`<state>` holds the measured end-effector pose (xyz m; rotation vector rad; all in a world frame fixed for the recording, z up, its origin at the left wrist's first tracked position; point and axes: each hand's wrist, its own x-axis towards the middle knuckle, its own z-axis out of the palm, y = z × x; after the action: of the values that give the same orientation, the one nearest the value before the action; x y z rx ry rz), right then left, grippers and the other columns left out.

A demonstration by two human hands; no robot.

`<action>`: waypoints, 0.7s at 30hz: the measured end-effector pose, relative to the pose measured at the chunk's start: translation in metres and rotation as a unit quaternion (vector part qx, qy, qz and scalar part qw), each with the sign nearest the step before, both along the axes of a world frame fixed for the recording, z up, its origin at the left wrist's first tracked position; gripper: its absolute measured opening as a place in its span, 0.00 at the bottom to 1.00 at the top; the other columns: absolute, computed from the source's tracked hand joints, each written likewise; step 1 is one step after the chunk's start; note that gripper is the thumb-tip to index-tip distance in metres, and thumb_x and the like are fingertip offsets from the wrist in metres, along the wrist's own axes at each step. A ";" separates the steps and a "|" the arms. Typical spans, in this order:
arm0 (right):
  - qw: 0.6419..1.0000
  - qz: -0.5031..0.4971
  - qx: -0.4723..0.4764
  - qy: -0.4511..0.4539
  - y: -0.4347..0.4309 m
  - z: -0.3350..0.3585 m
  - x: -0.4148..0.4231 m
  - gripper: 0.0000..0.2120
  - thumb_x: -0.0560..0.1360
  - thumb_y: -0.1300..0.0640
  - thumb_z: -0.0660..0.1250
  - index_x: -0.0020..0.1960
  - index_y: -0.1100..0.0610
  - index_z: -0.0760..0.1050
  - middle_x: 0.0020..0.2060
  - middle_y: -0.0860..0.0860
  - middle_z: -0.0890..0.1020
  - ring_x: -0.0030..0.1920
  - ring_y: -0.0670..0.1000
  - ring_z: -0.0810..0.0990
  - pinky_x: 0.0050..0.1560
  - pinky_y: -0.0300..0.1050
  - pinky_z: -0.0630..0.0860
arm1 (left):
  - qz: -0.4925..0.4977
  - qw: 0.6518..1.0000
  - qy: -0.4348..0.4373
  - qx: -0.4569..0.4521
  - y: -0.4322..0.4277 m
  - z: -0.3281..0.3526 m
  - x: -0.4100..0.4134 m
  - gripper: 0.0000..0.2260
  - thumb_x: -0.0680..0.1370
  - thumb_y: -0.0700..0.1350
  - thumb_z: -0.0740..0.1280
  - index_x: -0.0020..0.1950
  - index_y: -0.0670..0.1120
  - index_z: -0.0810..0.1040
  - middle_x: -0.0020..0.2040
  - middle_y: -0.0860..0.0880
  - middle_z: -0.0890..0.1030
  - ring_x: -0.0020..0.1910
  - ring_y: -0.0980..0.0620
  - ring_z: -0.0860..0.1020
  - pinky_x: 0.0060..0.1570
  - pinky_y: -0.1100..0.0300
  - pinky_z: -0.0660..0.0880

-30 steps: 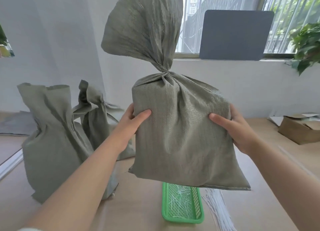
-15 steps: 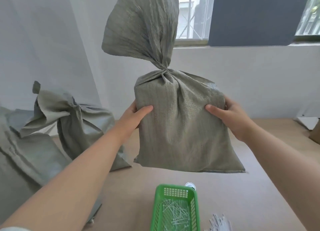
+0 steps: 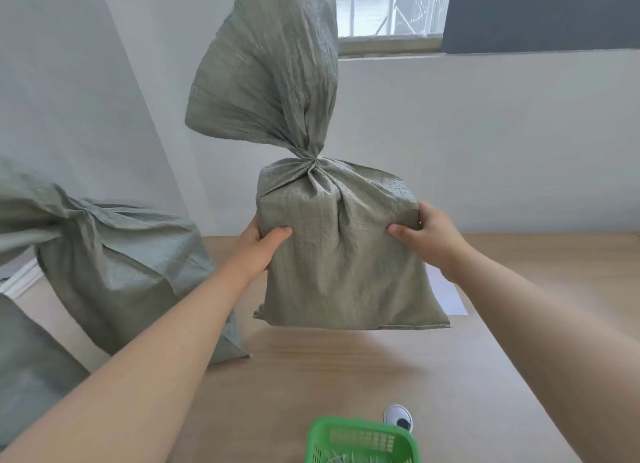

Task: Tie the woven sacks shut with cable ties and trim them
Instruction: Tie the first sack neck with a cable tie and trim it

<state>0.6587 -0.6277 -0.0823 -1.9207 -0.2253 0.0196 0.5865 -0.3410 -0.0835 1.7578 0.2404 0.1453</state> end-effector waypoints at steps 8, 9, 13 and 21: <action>0.997 0.008 -0.080 0.004 0.021 -0.048 0.044 0.21 0.76 0.55 0.70 0.67 0.46 0.72 0.58 0.46 0.82 0.60 0.51 0.79 0.63 0.56 0.76 | -0.008 0.999 0.023 0.031 0.022 -0.042 0.032 0.20 0.81 0.47 0.66 0.73 0.56 0.68 0.64 0.56 0.79 0.62 0.54 0.78 0.62 0.52 0.75; 0.997 0.004 -0.082 0.005 0.023 -0.053 0.047 0.22 0.76 0.54 0.70 0.68 0.46 0.71 0.59 0.45 0.81 0.61 0.51 0.79 0.64 0.56 0.75 | -0.016 0.999 0.029 0.036 0.023 -0.046 0.033 0.22 0.82 0.47 0.66 0.75 0.56 0.66 0.64 0.58 0.78 0.62 0.55 0.77 0.62 0.53 0.74; 0.995 -0.015 -0.095 0.016 0.030 -0.057 0.056 0.25 0.76 0.49 0.69 0.71 0.48 0.66 0.62 0.47 0.79 0.62 0.52 0.77 0.65 0.56 0.75 | -0.038 0.997 0.042 0.059 0.026 -0.051 0.041 0.25 0.83 0.45 0.63 0.77 0.59 0.60 0.59 0.64 0.75 0.54 0.66 0.74 0.55 0.59 0.71; 0.990 -0.016 -0.134 0.041 0.032 -0.062 0.063 0.27 0.77 0.49 0.69 0.72 0.51 0.63 0.63 0.50 0.77 0.63 0.54 0.76 0.65 0.55 0.74 | -0.034 0.995 0.043 0.089 0.027 -0.053 0.060 0.26 0.82 0.41 0.64 0.78 0.55 0.61 0.58 0.59 0.74 0.49 0.64 0.73 0.41 0.69 0.68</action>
<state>0.7213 -0.5959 -0.1446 -2.1850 -0.1431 0.1123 0.6461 -0.3141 -0.1364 1.9491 0.2347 0.0428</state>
